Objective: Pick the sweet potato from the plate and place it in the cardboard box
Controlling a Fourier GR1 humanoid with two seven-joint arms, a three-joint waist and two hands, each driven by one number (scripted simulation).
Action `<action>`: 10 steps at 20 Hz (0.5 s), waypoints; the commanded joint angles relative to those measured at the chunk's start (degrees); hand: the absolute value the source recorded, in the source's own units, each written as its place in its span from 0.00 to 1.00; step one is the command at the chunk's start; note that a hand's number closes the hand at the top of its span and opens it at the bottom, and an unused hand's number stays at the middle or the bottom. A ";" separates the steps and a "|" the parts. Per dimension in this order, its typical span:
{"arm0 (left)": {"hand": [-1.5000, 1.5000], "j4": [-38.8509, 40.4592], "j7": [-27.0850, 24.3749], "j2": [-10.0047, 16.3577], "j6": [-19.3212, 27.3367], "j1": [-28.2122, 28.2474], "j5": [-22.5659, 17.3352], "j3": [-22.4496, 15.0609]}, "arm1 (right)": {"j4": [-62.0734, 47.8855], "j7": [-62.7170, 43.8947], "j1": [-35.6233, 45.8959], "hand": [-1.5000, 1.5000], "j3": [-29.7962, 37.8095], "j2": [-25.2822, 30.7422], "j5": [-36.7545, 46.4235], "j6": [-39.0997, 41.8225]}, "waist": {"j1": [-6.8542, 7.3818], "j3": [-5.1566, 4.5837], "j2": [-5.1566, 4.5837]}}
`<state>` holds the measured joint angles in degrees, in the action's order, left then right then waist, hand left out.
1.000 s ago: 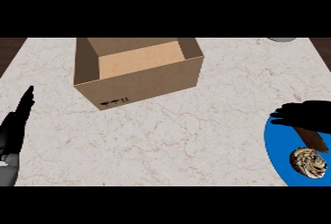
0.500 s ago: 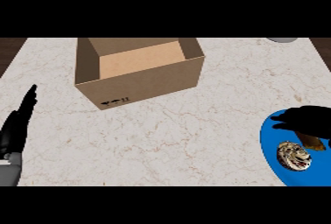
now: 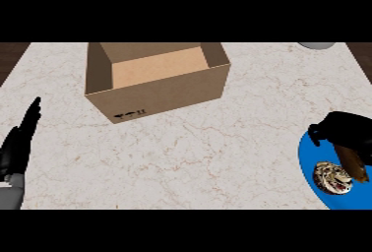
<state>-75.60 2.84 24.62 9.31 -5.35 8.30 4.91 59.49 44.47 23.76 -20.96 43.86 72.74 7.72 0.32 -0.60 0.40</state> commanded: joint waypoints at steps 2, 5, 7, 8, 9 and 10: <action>0.50 2.73 -1.09 -1.33 0.02 -2.07 1.07 0.16 | 2.00 1.46 -0.22 1.00 3.48 -1.24 -0.20 -5.32 | -0.50 0.59 -0.40; 0.50 0.05 1.60 -0.10 0.15 -0.03 0.20 1.10 | 3.57 -17.51 0.05 1.00 9.64 -10.85 -4.94 0.96 | -2.18 0.53 0.40; 0.50 0.53 0.85 0.36 0.89 1.44 0.45 1.90 | 1.80 -27.67 -0.18 1.00 15.34 -15.09 -8.00 2.17 | -3.45 0.47 1.06; 0.50 1.00 1.13 0.17 1.07 1.85 0.21 2.22 | 1.00 -31.68 -1.41 1.00 18.20 -17.21 -9.76 1.02 | -4.96 0.56 1.30; 0.50 0.82 1.08 0.16 1.21 2.32 0.22 2.32 | 0.91 -35.43 -1.74 1.00 20.13 -19.53 -10.89 0.21 | -5.47 0.62 1.77; 0.50 0.85 0.61 -0.05 1.19 3.48 0.35 2.10 | 2.42 -39.97 -1.42 1.00 21.54 -20.57 -10.51 -0.98 | -5.49 0.37 2.24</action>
<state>-75.12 3.63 24.57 10.05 -3.70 8.59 6.53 61.16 19.04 23.02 -6.28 29.82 65.34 7.53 -3.31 -0.15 1.55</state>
